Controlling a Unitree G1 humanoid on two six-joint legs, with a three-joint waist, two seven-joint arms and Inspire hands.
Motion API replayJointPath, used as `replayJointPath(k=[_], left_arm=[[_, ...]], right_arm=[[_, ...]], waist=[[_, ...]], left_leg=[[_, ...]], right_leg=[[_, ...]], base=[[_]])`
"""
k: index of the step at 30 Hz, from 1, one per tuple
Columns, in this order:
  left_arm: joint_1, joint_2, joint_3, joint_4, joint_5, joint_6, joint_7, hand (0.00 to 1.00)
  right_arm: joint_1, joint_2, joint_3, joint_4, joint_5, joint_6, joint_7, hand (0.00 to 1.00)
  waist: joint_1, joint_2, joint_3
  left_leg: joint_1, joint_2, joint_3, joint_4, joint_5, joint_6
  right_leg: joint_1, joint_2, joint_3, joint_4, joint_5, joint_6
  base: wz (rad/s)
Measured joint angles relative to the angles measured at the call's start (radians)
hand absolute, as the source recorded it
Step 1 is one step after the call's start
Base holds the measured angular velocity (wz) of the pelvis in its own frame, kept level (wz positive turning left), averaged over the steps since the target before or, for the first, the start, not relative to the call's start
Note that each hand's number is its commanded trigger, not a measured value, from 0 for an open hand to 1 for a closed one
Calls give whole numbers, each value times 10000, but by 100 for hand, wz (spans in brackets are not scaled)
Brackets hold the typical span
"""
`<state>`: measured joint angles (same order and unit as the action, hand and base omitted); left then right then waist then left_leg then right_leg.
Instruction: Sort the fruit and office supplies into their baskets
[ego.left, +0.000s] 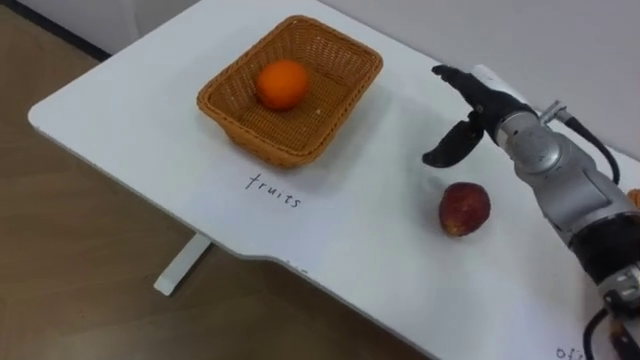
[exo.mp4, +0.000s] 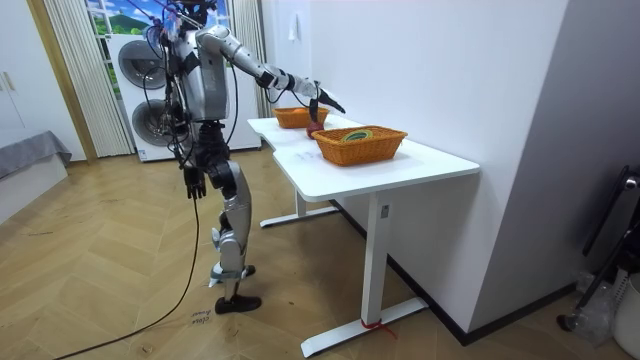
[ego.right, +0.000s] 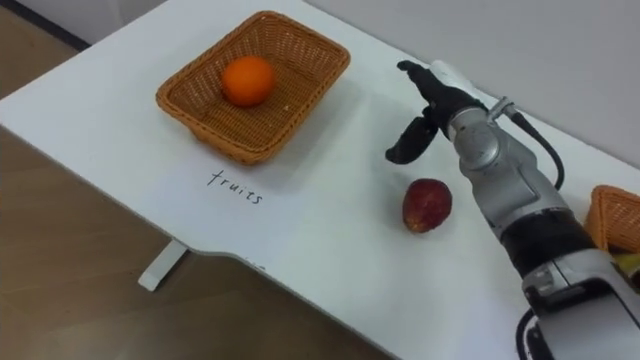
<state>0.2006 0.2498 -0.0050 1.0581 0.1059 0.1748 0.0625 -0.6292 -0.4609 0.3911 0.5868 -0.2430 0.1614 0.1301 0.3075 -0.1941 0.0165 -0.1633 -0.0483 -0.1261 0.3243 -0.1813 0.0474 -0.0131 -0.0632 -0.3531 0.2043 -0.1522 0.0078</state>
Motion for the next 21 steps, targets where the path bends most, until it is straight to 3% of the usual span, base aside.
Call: replayJointPath(k=[9, 15, 21], left_arm=[[60, -42, 259, 221, -342, -18, 115, 0], [104, -20, 415, 207, -365, -28, 232, 0], [239, -9, 526, 207, -352, 6, 330, 0]], right_arm=[[690, -12, -91, -1225, 23, 238, 832, 0], [1070, -34, -620, -2140, 218, 274, 941, 0], [1446, -34, -715, -2760, 116, 388, 1175, 0]], waist=[[-301, -55, -21], [-372, -75, -44], [-443, -35, -16]], left_leg=[[332, 24, 251, -198, 3, 7], [400, 43, 294, -244, 1, 9], [529, 52, 348, -339, -3, 17]], right_leg=[[121, 4, 346, 3, 4, -3], [183, 11, 358, -11, 4, -3], [265, -6, 380, -19, 1, 2]], base=[[-10], [-2], [-3]])
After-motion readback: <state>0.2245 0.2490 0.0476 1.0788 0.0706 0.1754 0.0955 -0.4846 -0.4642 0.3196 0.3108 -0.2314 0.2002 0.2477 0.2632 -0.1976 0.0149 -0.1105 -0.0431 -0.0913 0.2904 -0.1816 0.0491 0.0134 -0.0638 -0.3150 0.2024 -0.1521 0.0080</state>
